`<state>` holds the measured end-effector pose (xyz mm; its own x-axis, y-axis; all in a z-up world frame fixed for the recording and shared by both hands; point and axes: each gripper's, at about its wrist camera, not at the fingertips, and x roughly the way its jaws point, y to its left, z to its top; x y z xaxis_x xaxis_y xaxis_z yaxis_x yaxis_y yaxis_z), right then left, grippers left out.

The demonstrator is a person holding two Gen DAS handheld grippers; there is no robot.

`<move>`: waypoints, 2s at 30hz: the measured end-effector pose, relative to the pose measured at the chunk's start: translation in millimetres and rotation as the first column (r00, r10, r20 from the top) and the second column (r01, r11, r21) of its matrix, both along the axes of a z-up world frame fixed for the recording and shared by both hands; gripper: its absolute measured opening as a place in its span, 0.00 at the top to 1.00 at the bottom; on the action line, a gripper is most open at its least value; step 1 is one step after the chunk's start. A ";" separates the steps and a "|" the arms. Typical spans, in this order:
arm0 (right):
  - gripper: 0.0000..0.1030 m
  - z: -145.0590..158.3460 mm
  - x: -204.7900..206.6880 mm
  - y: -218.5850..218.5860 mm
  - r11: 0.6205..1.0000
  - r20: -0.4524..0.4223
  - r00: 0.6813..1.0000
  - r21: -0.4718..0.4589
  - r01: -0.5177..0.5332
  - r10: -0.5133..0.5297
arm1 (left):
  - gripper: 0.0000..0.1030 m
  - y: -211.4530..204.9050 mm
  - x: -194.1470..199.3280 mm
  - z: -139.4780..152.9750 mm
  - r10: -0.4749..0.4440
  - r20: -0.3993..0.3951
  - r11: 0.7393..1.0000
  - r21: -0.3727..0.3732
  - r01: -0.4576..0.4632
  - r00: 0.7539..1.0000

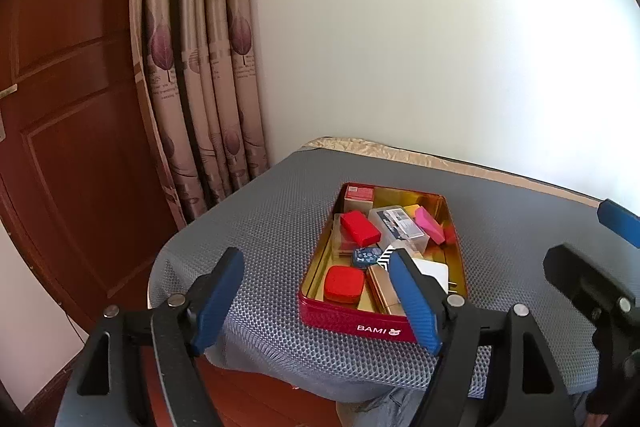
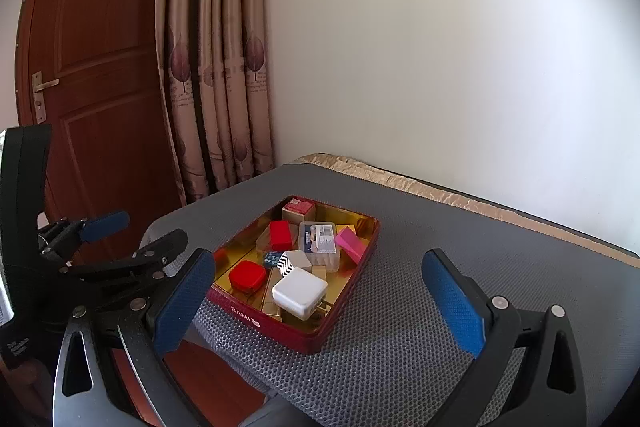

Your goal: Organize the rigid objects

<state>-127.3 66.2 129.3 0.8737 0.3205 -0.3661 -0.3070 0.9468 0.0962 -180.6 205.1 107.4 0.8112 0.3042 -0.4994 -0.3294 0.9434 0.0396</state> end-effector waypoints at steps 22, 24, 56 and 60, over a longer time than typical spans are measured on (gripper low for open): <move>0.00 -0.7 -3.6 1.4 1.000 -0.009 1.000 0.000 -0.015 0.015 | 0.24 3.2 2.1 -0.8 -0.001 -0.029 1.000 -0.007 0.001 1.000; 0.00 -0.7 -3.7 1.2 1.000 -0.008 1.000 0.001 -0.017 0.017 | 0.24 4.3 2.0 -0.6 0.001 -0.029 1.000 -0.013 -0.001 1.000; 0.00 -1.4 -7.3 2.9 0.999 -0.013 0.999 -0.013 -0.041 0.040 | 0.24 8.7 -0.7 -0.8 0.032 -0.024 0.999 -0.017 -0.033 0.999; 0.00 -1.2 -7.5 3.4 0.999 -0.013 0.999 -0.013 -0.041 0.041 | 0.24 10.2 -0.5 -0.5 0.036 -0.028 0.999 -0.022 -0.037 0.999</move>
<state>-134.8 69.6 128.1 0.8551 0.3508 -0.3819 -0.3441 0.9348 0.0882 -181.1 215.3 106.9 0.7856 0.3216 -0.5286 -0.3626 0.9315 0.0278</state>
